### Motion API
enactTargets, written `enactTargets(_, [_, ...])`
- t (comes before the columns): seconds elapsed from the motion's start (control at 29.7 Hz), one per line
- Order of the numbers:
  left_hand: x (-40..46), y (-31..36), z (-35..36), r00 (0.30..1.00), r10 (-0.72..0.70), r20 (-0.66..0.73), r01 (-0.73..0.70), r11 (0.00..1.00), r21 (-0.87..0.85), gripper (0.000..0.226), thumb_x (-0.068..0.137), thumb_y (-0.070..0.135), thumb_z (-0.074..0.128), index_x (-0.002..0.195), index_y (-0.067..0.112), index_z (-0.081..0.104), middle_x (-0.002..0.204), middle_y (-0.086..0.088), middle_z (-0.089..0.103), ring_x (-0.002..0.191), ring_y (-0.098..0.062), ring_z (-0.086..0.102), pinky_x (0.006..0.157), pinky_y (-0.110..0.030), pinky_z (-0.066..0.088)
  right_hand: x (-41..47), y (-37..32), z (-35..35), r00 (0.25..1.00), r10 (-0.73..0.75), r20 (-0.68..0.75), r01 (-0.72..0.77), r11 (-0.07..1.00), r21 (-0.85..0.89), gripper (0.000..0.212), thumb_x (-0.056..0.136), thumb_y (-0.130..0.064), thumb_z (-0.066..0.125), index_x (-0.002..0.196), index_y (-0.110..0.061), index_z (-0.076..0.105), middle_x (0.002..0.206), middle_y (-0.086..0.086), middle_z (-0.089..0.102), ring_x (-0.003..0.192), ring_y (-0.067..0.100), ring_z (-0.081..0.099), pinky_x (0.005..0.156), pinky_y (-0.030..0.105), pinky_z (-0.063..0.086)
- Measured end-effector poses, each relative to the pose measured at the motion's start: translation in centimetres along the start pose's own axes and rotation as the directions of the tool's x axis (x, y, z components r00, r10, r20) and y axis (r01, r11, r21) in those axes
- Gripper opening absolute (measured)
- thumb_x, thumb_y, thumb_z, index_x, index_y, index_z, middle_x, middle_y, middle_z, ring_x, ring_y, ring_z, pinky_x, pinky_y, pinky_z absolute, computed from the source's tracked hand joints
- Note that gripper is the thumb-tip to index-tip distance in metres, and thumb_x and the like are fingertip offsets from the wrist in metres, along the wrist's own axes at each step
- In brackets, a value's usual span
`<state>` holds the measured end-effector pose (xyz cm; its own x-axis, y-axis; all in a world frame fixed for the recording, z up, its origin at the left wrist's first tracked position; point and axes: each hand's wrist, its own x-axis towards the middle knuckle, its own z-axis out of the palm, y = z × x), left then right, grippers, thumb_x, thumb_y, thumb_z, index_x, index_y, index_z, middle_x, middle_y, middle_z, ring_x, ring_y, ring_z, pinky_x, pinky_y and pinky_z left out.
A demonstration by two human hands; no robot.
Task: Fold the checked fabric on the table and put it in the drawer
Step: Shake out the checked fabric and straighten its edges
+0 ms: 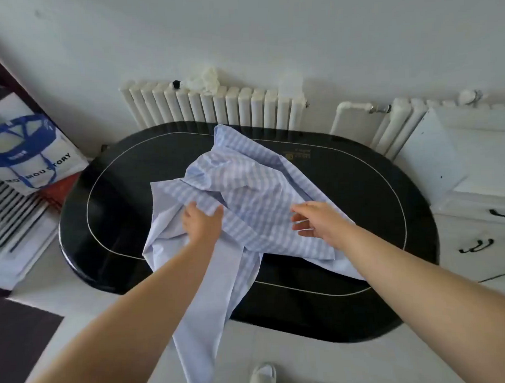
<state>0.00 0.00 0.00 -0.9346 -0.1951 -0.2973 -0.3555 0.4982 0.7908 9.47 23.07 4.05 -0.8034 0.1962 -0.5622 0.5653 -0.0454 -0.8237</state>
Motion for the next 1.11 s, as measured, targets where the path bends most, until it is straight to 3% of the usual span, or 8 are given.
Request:
enactTargets(0.1, [1.9,-1.2,0.2,0.996,-0.082,0.02,0.084,0.987,-0.137,0.079,0.081,0.04,0.071,0.143,0.01,0.033,0.144,-0.009,0.043,0.134,-0.027,0.038,0.11,-0.04,0.032,1.3,1.6,1.3,0.998,0.017,-0.053,-0.017,1.0,-0.005,0.022,0.089,-0.032,0.063,0.098,-0.013,0.065,0.083,0.002,0.069,0.075,0.016,0.068,0.068,0.028,0.055])
enactTargets(0.27, [4.9,-1.1,0.2,0.978,-0.093,0.187,0.172,0.866,-0.47,0.049,0.083,0.031,0.071,0.125,0.017,0.048,0.118,-0.003,0.06,0.114,-0.025,0.057,0.099,-0.042,0.046,2.5,2.4,2.0,0.991,0.031,-0.132,-0.022,0.997,0.073,0.019,0.09,-0.031,0.061,0.097,-0.015,0.068,0.085,0.002,0.071,0.076,0.016,0.07,0.065,0.026,0.053])
enactTargets(0.44, [4.4,1.3,1.7,0.991,0.021,0.133,0.016,0.963,-0.268,0.038,0.085,0.022,0.065,0.119,0.009,0.052,0.102,-0.005,0.062,0.104,-0.028,0.061,0.082,-0.035,0.047,2.3,3.2,2.7,0.98,-0.129,-0.15,0.104,0.981,-0.162,0.022,0.089,-0.024,0.064,0.109,-0.019,0.062,0.101,-0.002,0.067,0.087,0.013,0.066,0.07,0.021,0.052])
enactTargets(0.64, [-3.0,4.9,3.5,0.912,0.19,0.363,-0.185,0.981,-0.049,0.04,0.092,0.025,0.053,0.125,0.004,0.048,0.107,-0.011,0.064,0.097,-0.027,0.062,0.08,-0.035,0.049,0.8,4.8,5.6,0.902,-0.425,-0.081,0.258,0.679,-0.687,0.082,0.077,-0.052,0.062,0.143,-0.037,0.016,0.15,-0.012,0.027,0.136,0.009,0.025,0.108,0.035,0.027])
enactTargets(0.77, [-6.9,6.2,2.9,0.701,0.394,0.594,-0.503,0.864,0.02,0.029,0.088,0.035,0.061,0.102,0.01,0.056,0.086,0.0,0.064,0.075,-0.012,0.061,0.065,-0.027,0.048,0.5,4.2,4.7,0.848,-0.475,-0.235,0.058,0.525,-0.849,0.03,0.09,-0.025,0.048,0.121,-0.024,0.045,0.11,-0.006,0.059,0.101,0.016,0.059,0.081,0.025,0.044])
enactTargets(0.91, [-7.1,2.9,1.6,0.624,0.734,0.267,-0.779,0.562,0.277,0.056,0.075,0.04,0.074,0.12,0.021,0.046,0.126,-0.002,0.048,0.114,-0.023,0.047,0.09,-0.038,0.044,-1.3,3.1,0.8,0.733,-0.465,-0.496,0.133,0.814,-0.566,0.025,0.081,-0.021,0.038,0.095,-0.037,0.05,0.076,-0.014,0.058,0.072,0.012,0.058,0.056,0.025,0.039])
enactTargets(1.01, [-5.9,-1.5,0.8,0.738,0.552,0.387,-0.674,0.588,0.447,0.085,0.078,0.051,0.066,0.146,0.034,0.018,0.152,-0.001,0.023,0.139,-0.027,0.024,0.111,-0.046,0.025,-3.9,2.9,-1.8,0.704,-0.463,-0.538,0.121,0.825,-0.552,0.021,0.079,-0.036,0.03,0.09,-0.043,0.046,0.072,-0.014,0.06,0.066,0.009,0.058,0.053,0.029,0.044])
enactTargets(1.11, [-5.8,-5.0,0.9,0.847,0.293,0.444,-0.506,0.7,0.504,0.068,0.076,0.068,0.043,0.139,0.043,0.033,0.146,0.008,0.036,0.132,-0.024,0.04,0.109,-0.051,0.026,-6.7,3.9,-4.0,0.703,-0.445,-0.555,0.132,0.848,-0.513,0.02,0.081,-0.03,0.036,0.087,-0.045,0.047,0.073,-0.017,0.059,0.067,0.006,0.057,0.05,0.026,0.038])
